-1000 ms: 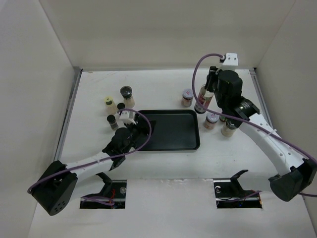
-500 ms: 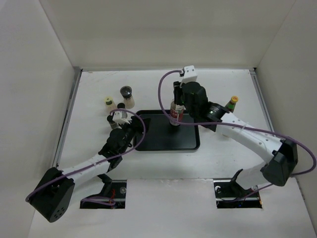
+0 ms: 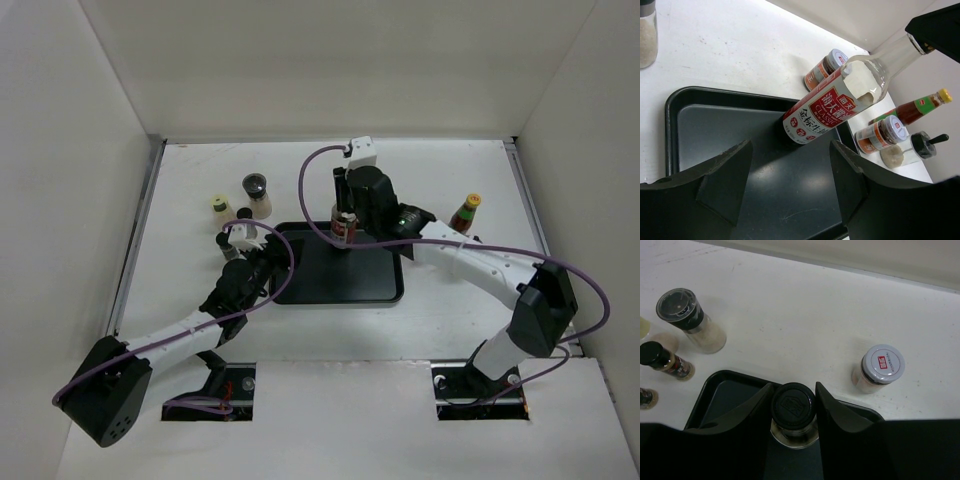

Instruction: Organize the condiment bottles

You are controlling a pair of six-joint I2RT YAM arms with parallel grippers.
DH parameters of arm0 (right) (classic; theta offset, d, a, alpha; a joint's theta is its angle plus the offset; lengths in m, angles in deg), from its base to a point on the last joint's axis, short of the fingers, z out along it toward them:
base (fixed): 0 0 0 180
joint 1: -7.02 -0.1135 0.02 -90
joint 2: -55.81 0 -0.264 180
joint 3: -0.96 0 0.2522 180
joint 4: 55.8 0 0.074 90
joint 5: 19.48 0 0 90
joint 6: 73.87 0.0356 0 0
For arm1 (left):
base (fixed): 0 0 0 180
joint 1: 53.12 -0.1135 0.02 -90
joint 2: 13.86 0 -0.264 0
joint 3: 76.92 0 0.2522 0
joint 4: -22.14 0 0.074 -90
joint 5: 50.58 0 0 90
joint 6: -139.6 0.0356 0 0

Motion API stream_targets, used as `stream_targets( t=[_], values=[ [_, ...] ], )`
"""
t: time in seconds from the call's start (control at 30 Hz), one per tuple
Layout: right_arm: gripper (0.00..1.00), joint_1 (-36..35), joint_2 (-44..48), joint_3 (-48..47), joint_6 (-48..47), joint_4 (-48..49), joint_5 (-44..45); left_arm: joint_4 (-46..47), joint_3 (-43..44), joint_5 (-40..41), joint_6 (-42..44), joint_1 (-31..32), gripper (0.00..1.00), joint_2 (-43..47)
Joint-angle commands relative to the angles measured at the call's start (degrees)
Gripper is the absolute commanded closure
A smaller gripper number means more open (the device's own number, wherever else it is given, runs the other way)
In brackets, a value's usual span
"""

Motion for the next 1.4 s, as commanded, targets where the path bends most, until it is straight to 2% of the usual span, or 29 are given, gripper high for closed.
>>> stream_targets(
  t=[0.0, 0.1, 0.17, 0.3, 0.47, 0.53, 0.6, 0.73, 0.77, 0.8, 0.87, 1.0, 1.1, 1.3, 1.37],
  values=[
    [0.88, -0.54, 0.85, -4.83, 0.98, 10.51, 0.15, 3.29, -0.27, -0.91, -0.69, -0.40, 0.38, 0.52],
    [0.85, -0.81, 0.50, -4.22, 1.16, 10.16, 0.23, 3.46, -0.18, -0.74, -0.34, -0.05, 0.38, 0.25],
    [0.76, -0.81, 0.41, -3.17, 1.94, 10.51, 0.23, 3.46, -0.10, -1.00, -0.69, -0.22, 0.37, -0.27],
    [0.53, -0.90, 1.81, -0.71, 3.00, 11.12, 0.85, 3.46, -0.01, -0.83, -0.35, 0.13, 0.37, -0.01],
    [0.36, -0.90, 6.46, 0.70, 3.00, 11.21, 0.85, 3.55, -0.10, -0.91, -0.61, 0.04, 0.37, 0.16],
    [0.32, -0.37, 9.89, 2.02, 3.09, 11.12, 0.59, 3.55, -0.10, -0.73, -0.43, 0.13, 0.37, -0.19],
    [0.35, 1.55, 13.58, 4.30, 3.09, 10.78, 0.85, 3.55, -0.01, -1.26, -0.78, -0.13, 0.37, -0.45],
    [0.77, 8.93, 21.58, 11.50, 6.07, 6.92, 4.61, 3.46, -0.10, -0.65, -0.43, 0.65, 0.37, 0.95],
    [0.81, 11.38, 23.07, 12.91, 7.30, 5.17, 6.45, 3.46, -0.18, -0.65, -0.61, 0.66, 0.37, 1.04],
    [0.82, 13.93, 23.96, 14.14, 7.83, 3.50, 8.21, 3.38, -0.18, -0.73, -0.78, 0.57, 0.37, 1.22],
    [0.78, 17.63, 24.49, 15.38, 8.28, 0.07, 11.38, 3.38, -0.18, -0.91, -0.78, 0.92, 0.37, 1.57],
    [0.42, 23.88, 22.92, 16.44, 8.72, -4.25, 16.40, 3.55, -0.01, -1.00, -0.87, 1.27, 0.37, 0.60],
    [0.38, 25.73, 21.86, 17.58, 9.16, -3.12, 14.66, 3.55, -0.01, -0.82, -0.96, 1.71, 0.37, 0.87],
    [0.34, 25.12, 13.79, 16.44, 9.42, 5.83, -8.17, 3.55, -0.01, -0.56, -0.70, 1.71, 0.36, 0.69],
    [0.29, 25.03, 9.31, 14.69, 10.29, 8.04, -12.67, 3.55, -0.01, -0.47, -0.78, 1.45, 0.36, 0.17]
  ],
)
